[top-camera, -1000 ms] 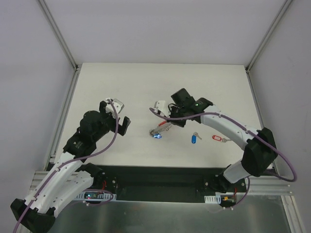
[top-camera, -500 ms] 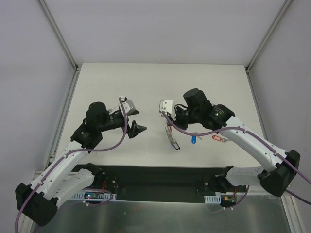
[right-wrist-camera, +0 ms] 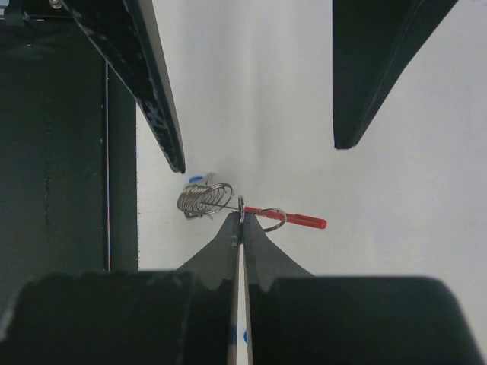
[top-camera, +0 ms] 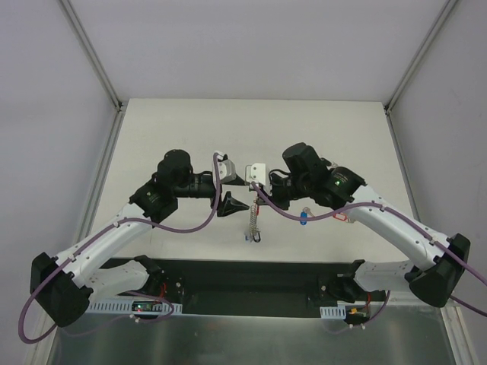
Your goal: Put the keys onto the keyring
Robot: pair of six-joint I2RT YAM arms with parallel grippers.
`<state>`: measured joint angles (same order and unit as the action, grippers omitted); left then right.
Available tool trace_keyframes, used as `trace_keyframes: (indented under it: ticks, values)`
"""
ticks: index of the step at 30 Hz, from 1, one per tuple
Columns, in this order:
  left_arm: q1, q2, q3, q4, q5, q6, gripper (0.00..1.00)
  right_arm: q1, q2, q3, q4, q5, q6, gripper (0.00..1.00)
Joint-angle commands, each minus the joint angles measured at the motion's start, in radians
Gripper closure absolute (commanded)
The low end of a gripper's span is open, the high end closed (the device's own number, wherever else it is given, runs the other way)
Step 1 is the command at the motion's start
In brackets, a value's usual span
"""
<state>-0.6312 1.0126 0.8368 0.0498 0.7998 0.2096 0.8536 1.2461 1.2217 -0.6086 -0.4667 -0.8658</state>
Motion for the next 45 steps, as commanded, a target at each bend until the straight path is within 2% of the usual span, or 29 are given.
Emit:
trace_keyframes:
  ticks: [1,4,6,7,10,14,20,23,26,30,41,45]
  values:
    - [-0.036,0.023,0.041,0.081,-0.002,0.034,0.34,0.015,-0.039,0.029,0.038,-0.047,0.014,0.99]
    - [-0.045,0.044,0.041,0.097,-0.013,0.030,0.44,0.019,-0.045,0.025,0.047,-0.053,0.022,0.99]
    - [-0.050,0.057,0.036,0.114,-0.017,0.021,0.46,0.022,-0.051,0.024,0.055,-0.056,0.025,0.99]
    - [-0.051,0.061,0.036,0.122,-0.017,0.017,0.54,0.024,-0.051,0.021,0.055,-0.055,0.025,0.99]
    - [-0.061,0.075,0.031,0.140,-0.019,0.008,0.67,0.024,-0.054,0.015,0.066,-0.044,0.031,0.99]
    - [-0.067,0.087,0.024,0.150,-0.021,0.001,0.71,0.025,-0.062,0.007,0.086,-0.033,0.047,0.99]
    - [-0.073,0.087,0.016,0.150,-0.008,-0.004,0.71,0.024,-0.062,0.001,0.093,-0.013,0.056,0.99]
    - [-0.073,0.057,0.001,0.150,-0.059,-0.009,0.70,0.024,-0.059,0.001,0.093,0.003,0.056,0.99]
    - [-0.071,0.005,-0.021,0.150,-0.128,-0.003,0.65,0.025,-0.057,-0.002,0.092,0.010,0.056,0.99]
    - [-0.073,-0.035,-0.025,0.133,-0.143,-0.001,0.60,0.024,-0.053,-0.001,0.090,0.013,0.059,0.99]
    - [-0.071,0.032,0.008,0.116,-0.037,-0.036,0.61,0.024,-0.054,0.002,0.093,0.017,0.063,0.99]
    - [-0.074,0.057,0.024,0.116,-0.011,-0.045,0.64,0.025,-0.053,0.002,0.093,0.017,0.063,0.99]
